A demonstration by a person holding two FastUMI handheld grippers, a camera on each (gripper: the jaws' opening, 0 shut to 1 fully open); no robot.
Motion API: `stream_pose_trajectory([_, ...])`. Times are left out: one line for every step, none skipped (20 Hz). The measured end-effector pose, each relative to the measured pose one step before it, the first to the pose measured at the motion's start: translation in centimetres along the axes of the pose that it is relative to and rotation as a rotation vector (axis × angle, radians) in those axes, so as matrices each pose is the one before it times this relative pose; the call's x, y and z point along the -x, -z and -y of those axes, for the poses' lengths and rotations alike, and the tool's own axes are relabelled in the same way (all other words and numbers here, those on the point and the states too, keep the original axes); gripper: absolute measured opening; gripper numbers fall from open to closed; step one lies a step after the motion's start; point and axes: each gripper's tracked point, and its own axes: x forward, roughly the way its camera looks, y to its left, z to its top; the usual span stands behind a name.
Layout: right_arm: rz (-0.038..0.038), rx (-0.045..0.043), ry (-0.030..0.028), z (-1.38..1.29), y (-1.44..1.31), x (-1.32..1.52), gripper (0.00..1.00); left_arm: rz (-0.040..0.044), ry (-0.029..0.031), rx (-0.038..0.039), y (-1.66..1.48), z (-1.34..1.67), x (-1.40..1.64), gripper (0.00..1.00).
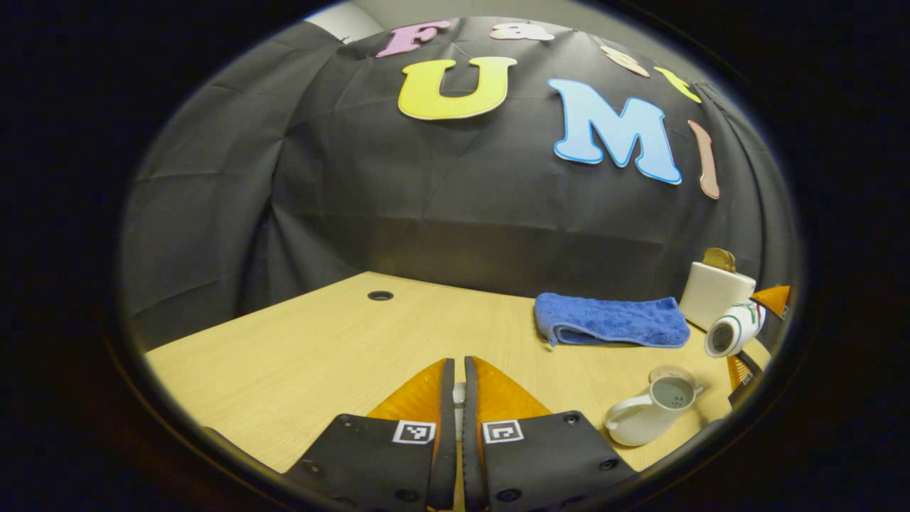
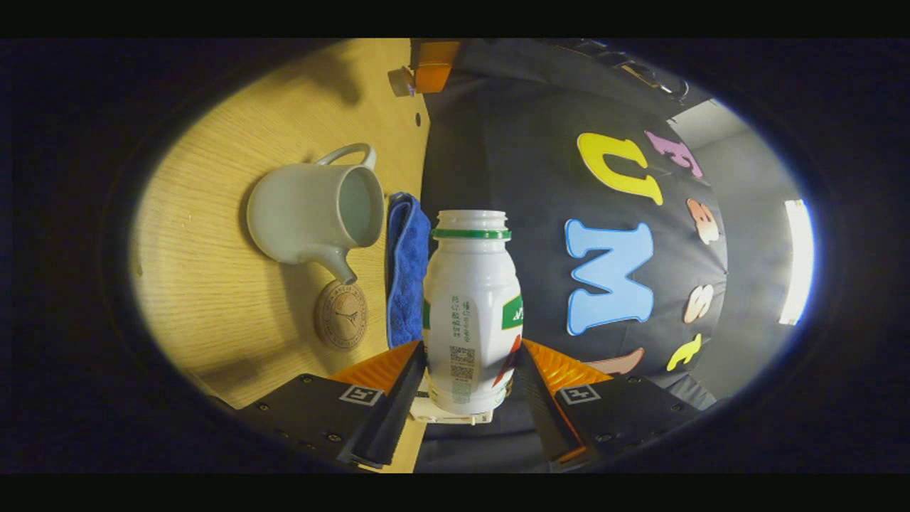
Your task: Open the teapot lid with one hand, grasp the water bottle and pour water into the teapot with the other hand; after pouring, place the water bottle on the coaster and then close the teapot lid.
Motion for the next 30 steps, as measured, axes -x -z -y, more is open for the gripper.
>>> stream_pose_trajectory([0.00166, 0.00966, 0.0016, 0.076, 0.041, 0.091, 0.75, -0.00059, 0.00127, 0.00057, -0.124, 0.059, 0.011, 0.14])
stream_pose_trajectory([-0.00064, 0.01106, 0.00338, 0.01, 0.085, -0.07, 0.75, -0.00061, 0.00051, 0.00065, 0.127, -0.002, -0.008, 0.14])
stream_pose_trajectory([0.00124, 0.01376, 0.00366, 0.016, 0.026, -0.105, 0.75, -0.00051, -0.00012, -0.00036, 0.021, 0.017, -0.076, 0.14])
stream_pose_trajectory([-0.00036, 0.01872, 0.00377, 0.115, -0.074, -0.189, 0.75, -0.0008, 0.0005, -0.00059, 0.008, 0.007, 0.071, 0.14])
stream_pose_trajectory([-0.00085, 0.01946, 0.00129, -0.02, 0.053, -0.006, 0.75, -0.00125, 0.00014, -0.0009, 0.032, 0.003, 0.038, 0.14])
stream_pose_trajectory([-0.0002, 0.01018, -0.00116, -0.141, 0.132, -0.083, 0.75, -0.00163, 0.00092, -0.00056, 0.015, 0.051, -0.044, 0.14])
stream_pose_trajectory([0.00023, 0.01018, -0.00056, -0.111, 0.135, -0.035, 0.75, -0.00147, 0.00126, -0.00012, -0.009, 0.052, -0.036, 0.14])
stream_pose_trajectory([-0.00062, 0.00909, 0.00173, 0.051, 0.047, -0.113, 0.75, -0.0001, -0.00012, -0.00029, 0.058, 0.013, 0.017, 0.14])
stream_pose_trajectory([0.00196, 0.01147, 0.00291, 0.055, 0.074, -0.14, 0.75, 0.00014, 0.00043, 0.00037, -0.037, -0.053, -0.033, 0.14])
stream_pose_trajectory([0.00135, 0.01161, 0.00439, 0.186, -0.066, -0.269, 0.75, 0.00018, 0.00068, 0.00057, 0.088, 0.027, -0.054, 0.14])
stream_pose_trajectory([0.00465, 0.01259, 0.00419, 0.104, -0.128, 0.026, 0.75, 0.00013, -0.00051, -0.00012, -0.046, -0.028, -0.022, 0.14])
stream_pose_trajectory([0.00426, 0.00983, 0.00438, 0.07, -0.14, 0.084, 0.75, -0.00004, -0.00073, -0.00064, 0.051, 0.036, 0.034, 0.14])
stream_pose_trajectory([0.0042, 0.00909, 0.0021, 0.046, -0.072, 0.052, 0.75, -0.00058, 0.00049, 0.00045, 0.011, -0.005, -0.016, 0.14])
stream_pose_trajectory([0.00277, 0.00893, 0.00463, 0.018, 0.044, -0.009, 0.75, 0.00017, 0.00009, 0.00072, -0.021, 0.016, 0.01, 0.14])
stream_pose_trajectory([0.0015, 0.01054, 0.006, 0.219, -0.092, -0.018, 0.75, 0.00044, -0.00006, 0.00021, -0.056, -0.052, 0.058, 0.14])
stream_pose_trajectory([0.0011, 0.00842, 0.00429, 0.199, 0.027, -0.21, 0.75, 0.00063, -0.00007, 0.00048, 0.021, -0.019, 0.03, 0.14])
stream_pose_trajectory([-0.00049, 0.01058, 0.00489, 0.144, 0.116, -0.143, 0.75, -0.00022, 0.00019, 0.00042, -0.065, 0.034, -0.063, 0.14])
stream_pose_trajectory([0.00127, 0.00748, 0.00394, 0.074, 0.12, -0.146, 0.75, -0.00111, 0.00009, 0.00053, 0.123, 0.017, -0.016, 0.14])
stream_pose_trajectory([0.0005, 0.00522, 0.00226, 0.022, 0.018, -0.045, 0.75, -0.00133, -0.00047, 0.00008, -0.015, -0.025, 0.03, 0.14])
stream_pose_trajectory([0.00124, -0.00022, 0.00023, 0.009, -0.105, 0.171, 0.75, -0.00149, 0.00036, 0.00081, 0.081, -0.056, -0.019, 0.14])
stream_pose_trajectory([0.00115, -0.0018, 0.00108, 0.056, 0.025, 0.112, 0.75, -0.00288, 0.0011, 0.00193, 0.18, 0.211, -0.15, 0.14])
stream_pose_trajectory([0.00033, -0.00125, 0.00048, 0.141, 0.042, -0.045, 0.75, 0.00123, 0.00069, 0.00214, 0.093, 0.108, -0.098, 0.14])
stream_pose_trajectory([-0.00006, 0.00098, 0.00188, 0.107, -0.027, 0.006, 0.75, 0.00027, 0.00014, 0.00115, -0.055, -0.048, -0.044, 0.14])
stream_pose_trajectory([0.00009, 0.00262, 0.00311, 0.099, -0.018, -0.08, 0.75, -0.00027, 0.00063, 0.00116, 0.196, -0.024, -0.058, 0.14])
stream_pose_trajectory([0.00037, 0.00362, 0.00137, 0.077, 0.005, 0.03, 0.75, -0.00094, 0.00008, 0.00101, 0.041, -0.037, -0.025, 0.14])
stream_pose_trajectory([0.0007, 0.00314, 0.00187, 0.124, 0.025, -0.139, 0.75, -0.00041, 0.00024, 0.00093, -0.027, 0.101, -0.149, 0.14])
stream_pose_trajectory([0.00181, 0.00316, 0.00092, 0.054, -0.048, 0.108, 0.75, -0.00076, 0.00021, -0.00019, -0.12, 0.0, -0.014, 0.14])
stream_pose_trajectory([-0.00029, 0.00372, 0.00148, 0.139, -0.018, -0.057, 0.75, -0.00015, -0.0004, -0.00046, 0.024, 0.021, -0.027, 0.14])
stream_pose_trajectory([0.0001, 0.00372, 0.0027, 0.1, 0.063, 0.001, 0.75, 0.00023, 0.00008, -0.0002, 0.016, 0.027, 0.033, 0.14])
stream_pose_trajectory([0.00093, 0.00245, 0.00161, -0.017, 0.017, 0.202, 0.75, 0.0002, 0.00007, 0.00019, 0.06, -0.037, -0.054, 0.14])
